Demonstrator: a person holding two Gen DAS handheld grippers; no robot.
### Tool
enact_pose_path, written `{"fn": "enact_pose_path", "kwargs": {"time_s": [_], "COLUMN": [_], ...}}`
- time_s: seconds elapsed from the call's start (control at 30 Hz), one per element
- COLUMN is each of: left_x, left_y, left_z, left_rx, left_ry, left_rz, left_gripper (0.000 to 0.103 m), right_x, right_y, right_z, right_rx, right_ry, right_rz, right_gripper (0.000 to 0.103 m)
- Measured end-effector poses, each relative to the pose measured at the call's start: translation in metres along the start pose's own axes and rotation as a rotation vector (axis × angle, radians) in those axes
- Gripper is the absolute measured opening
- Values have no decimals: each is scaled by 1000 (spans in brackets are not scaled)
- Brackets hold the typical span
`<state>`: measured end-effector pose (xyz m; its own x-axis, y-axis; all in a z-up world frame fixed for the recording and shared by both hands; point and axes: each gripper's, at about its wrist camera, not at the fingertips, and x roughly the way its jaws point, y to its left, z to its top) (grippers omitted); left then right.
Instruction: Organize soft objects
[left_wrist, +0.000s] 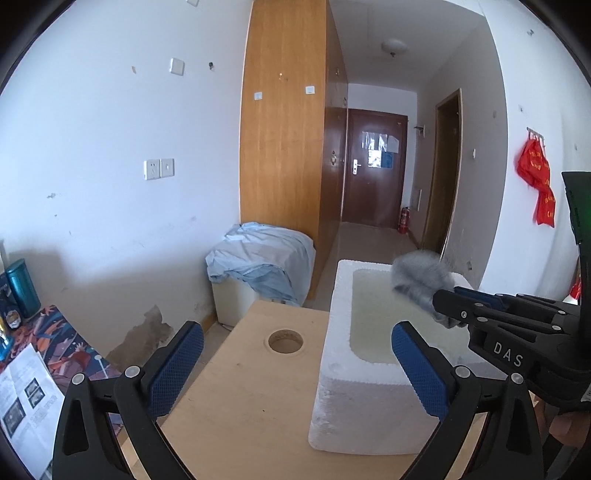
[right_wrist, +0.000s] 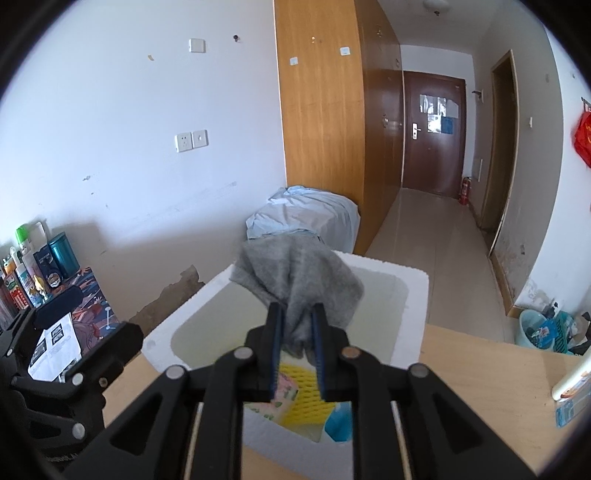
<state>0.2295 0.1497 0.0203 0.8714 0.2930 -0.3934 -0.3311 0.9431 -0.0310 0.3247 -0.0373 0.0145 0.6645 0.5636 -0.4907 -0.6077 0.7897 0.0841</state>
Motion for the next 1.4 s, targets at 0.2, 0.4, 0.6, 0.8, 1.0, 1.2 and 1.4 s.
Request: {"fn": "enact_pose_path", "kwargs": {"time_s": [0.2, 0.4, 0.6, 0.8, 1.0, 1.2, 1.4], "left_x": [-2, -4, -8, -17, -32, -58, -93], "left_y": [1, 0, -2, -3, -6, -12, -18], "left_z": [1, 1, 0, -1, 0, -1, -5], "left_rx": [-7, -6, -2, -1, 3, 7, 10], "left_ry": [-7, -6, -12, -14, -20, -37, -54], "left_rz": [-1, -6, -3, -6, -11, -18, -24], "left_gripper": [102, 102, 102, 102, 102, 102, 102], "right_x": [-4, -8, -7, -9, -20, -46, -83], "right_y": [4, 5, 4, 3, 1, 0, -1], "right_z": [0, 0, 0, -1, -5, -10, -18], "right_rx": [-1, -11, -17, -3, 2, 13, 33], "right_ry": [-19, -42, -40, -27, -28, -45, -77], "right_rz": [-21, -61, -69, -75, -92, -103, -115], "right_gripper": [87, 88, 88, 88, 88, 88, 88]}}
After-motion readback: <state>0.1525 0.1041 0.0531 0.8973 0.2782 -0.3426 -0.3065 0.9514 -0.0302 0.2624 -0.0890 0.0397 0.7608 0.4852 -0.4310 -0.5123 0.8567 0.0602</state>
